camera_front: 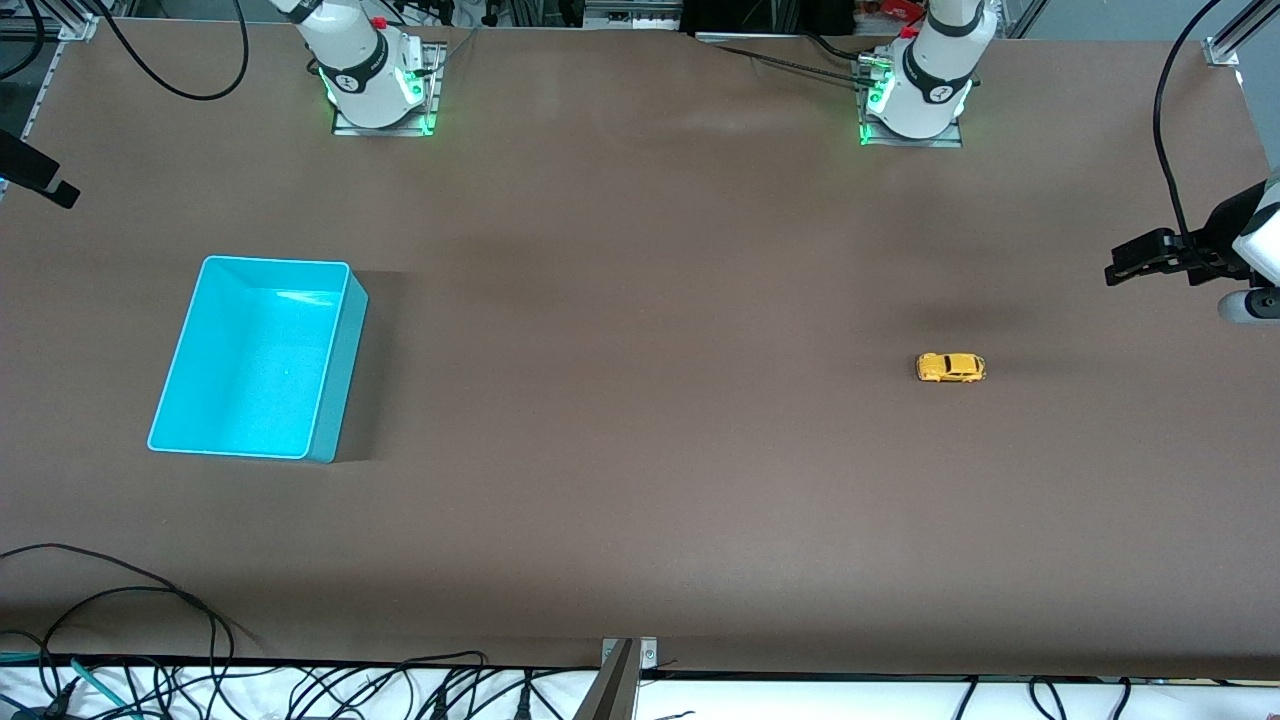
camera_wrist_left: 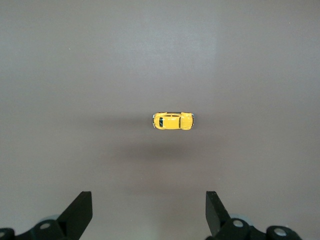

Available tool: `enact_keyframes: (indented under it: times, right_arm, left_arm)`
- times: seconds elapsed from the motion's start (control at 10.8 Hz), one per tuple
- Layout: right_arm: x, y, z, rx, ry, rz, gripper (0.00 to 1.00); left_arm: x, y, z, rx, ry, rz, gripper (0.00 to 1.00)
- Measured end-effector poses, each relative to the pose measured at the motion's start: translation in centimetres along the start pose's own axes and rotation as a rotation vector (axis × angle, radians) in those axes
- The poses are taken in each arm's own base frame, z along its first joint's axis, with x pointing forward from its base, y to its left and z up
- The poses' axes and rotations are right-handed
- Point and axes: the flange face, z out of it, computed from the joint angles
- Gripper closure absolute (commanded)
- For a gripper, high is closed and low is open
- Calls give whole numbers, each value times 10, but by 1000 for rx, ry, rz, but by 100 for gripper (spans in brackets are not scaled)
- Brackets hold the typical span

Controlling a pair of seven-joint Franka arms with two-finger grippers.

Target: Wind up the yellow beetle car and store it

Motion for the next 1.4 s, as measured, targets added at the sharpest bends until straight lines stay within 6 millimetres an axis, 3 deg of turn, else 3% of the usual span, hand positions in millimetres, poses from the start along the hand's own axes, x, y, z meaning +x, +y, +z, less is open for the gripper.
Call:
enact_keyframes:
  times: [0.47,1.4]
  right_arm:
    - [-4,11,-13,3,19,20,0]
    - [-4,11,-13,3,18,22,0]
  left_arm:
    - [0,-3,1,-1,-1,-15,0]
    - [-2,-5,6,-3,-31,-51,0]
